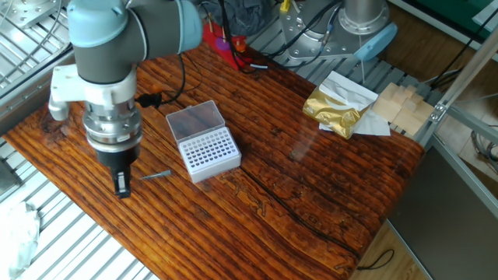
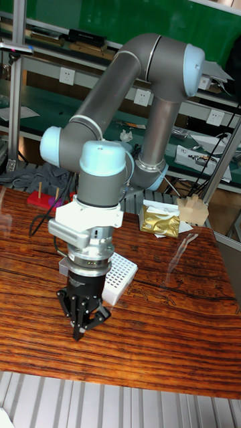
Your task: Insert a medium pipette tip into the holder for medium pipette tips
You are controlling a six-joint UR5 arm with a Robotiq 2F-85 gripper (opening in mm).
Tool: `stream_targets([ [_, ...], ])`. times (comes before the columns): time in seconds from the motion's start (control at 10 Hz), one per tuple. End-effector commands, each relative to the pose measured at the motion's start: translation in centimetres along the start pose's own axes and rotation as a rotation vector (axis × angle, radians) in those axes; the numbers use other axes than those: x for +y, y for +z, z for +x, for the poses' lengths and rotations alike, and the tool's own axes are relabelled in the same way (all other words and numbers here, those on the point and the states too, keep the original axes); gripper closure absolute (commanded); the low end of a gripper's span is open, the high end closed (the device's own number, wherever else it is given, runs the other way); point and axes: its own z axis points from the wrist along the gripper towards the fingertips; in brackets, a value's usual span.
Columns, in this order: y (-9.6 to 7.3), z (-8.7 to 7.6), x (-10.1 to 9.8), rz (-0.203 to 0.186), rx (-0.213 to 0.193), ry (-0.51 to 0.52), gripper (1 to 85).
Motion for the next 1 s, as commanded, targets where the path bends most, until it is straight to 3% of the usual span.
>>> stream_targets([
  [0.0,0.0,-0.6,-1.3,0.007,0.002,0.039,84.7],
  [0.5,-1.3,1.0,-3.1,0.030,0.035,0.040,84.7],
  [0.9,-0.4,2.4,-2.0,-0.020,0.034,0.051,84.7],
])
